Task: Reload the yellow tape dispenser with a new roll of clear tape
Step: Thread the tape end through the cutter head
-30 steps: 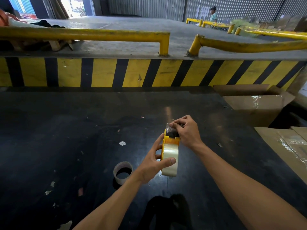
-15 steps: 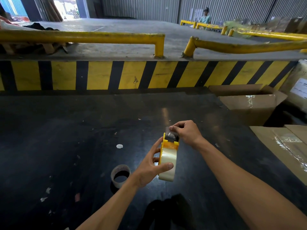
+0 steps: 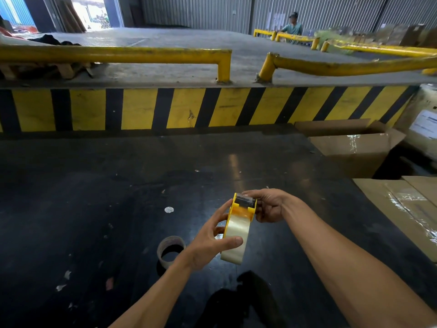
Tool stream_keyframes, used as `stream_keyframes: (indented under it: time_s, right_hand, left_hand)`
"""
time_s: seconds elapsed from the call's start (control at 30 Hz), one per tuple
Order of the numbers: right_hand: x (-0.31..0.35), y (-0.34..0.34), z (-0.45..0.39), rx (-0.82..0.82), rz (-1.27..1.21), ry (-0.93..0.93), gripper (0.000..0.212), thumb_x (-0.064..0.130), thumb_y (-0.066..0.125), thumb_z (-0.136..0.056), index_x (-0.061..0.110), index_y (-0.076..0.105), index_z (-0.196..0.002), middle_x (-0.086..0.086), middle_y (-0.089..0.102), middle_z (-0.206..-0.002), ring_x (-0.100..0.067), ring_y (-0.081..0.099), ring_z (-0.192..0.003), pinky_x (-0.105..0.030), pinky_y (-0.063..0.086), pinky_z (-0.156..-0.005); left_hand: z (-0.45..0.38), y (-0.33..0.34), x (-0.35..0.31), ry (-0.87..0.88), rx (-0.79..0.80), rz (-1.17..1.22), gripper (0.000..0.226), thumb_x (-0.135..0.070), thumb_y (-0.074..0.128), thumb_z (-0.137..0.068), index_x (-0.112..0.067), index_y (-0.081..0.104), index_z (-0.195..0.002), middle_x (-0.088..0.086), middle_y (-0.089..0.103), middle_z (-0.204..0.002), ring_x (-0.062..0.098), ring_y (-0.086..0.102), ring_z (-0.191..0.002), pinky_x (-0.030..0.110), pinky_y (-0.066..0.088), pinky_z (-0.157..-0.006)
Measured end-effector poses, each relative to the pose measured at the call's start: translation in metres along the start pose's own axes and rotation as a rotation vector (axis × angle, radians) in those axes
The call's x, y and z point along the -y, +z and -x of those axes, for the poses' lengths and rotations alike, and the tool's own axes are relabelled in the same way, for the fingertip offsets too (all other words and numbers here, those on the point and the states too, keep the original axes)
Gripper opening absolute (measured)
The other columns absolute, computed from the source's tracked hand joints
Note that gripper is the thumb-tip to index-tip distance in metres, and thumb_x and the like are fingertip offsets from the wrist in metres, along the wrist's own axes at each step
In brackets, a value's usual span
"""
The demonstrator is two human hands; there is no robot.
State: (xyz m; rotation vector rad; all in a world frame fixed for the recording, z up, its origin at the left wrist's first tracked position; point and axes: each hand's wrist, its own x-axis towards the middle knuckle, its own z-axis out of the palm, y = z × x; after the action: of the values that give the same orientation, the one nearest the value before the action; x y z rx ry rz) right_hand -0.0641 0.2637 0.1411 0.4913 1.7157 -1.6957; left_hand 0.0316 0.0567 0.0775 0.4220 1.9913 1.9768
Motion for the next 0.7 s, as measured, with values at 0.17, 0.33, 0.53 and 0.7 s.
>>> stream_keyframes:
  time_s: [0.17, 0.33, 0.53, 0.7]
  right_hand:
    - [-0.017, 0.003, -0.003, 0.053, -0.119, -0.044, 0.017, 0.025, 0.080, -0.075, 0.018, 0.066, -0.070, 0.002, 0.049, -0.059, -0.008, 0.042, -0.048, -0.022, 0.032, -0.051]
    - [-0.047, 0.014, -0.004, 0.120, -0.217, -0.221, 0.029, 0.039, 0.060, -0.094, 0.014, 0.068, -0.105, -0.010, 0.062, -0.102, -0.023, 0.055, -0.091, -0.030, 0.042, -0.071]
    - [-0.077, 0.033, 0.001, 0.094, -0.135, -0.359, 0.038, 0.033, 0.051, -0.101, 0.008, 0.068, -0.123, -0.022, 0.069, -0.124, -0.033, 0.063, -0.107, -0.047, 0.051, -0.096]
    - [-0.077, 0.040, 0.006, 0.042, -0.182, -0.431, 0.027, 0.029, 0.048, -0.103, 0.022, 0.070, -0.117, -0.004, 0.077, -0.113, -0.027, 0.070, -0.099, -0.044, 0.056, -0.086]
  left_hand:
    - [-0.001, -0.004, 0.001, -0.009, -0.011, 0.131, 0.093, -0.042, 0.090, -0.072, -0.054, 0.038, -0.149, -0.006, 0.062, -0.135, 0.026, 0.062, -0.124, 0.046, 0.057, -0.099]
    - [-0.006, -0.007, 0.001, -0.018, -0.091, 0.340, 0.093, -0.033, 0.090, -0.075, -0.043, 0.039, -0.151, 0.011, 0.060, -0.143, 0.038, 0.059, -0.129, 0.056, 0.054, -0.100]
    - [-0.010, -0.009, 0.002, -0.035, -0.121, 0.536, 0.085, -0.030, 0.088, -0.078, -0.036, 0.044, -0.150, 0.014, 0.060, -0.144, 0.039, 0.059, -0.130, 0.051, 0.058, -0.091]
    - [-0.011, -0.012, 0.005, -0.035, -0.096, 0.581, 0.067, -0.037, 0.083, -0.083, -0.041, 0.053, -0.143, 0.007, 0.061, -0.145, 0.032, 0.062, -0.128, 0.052, 0.059, -0.088]
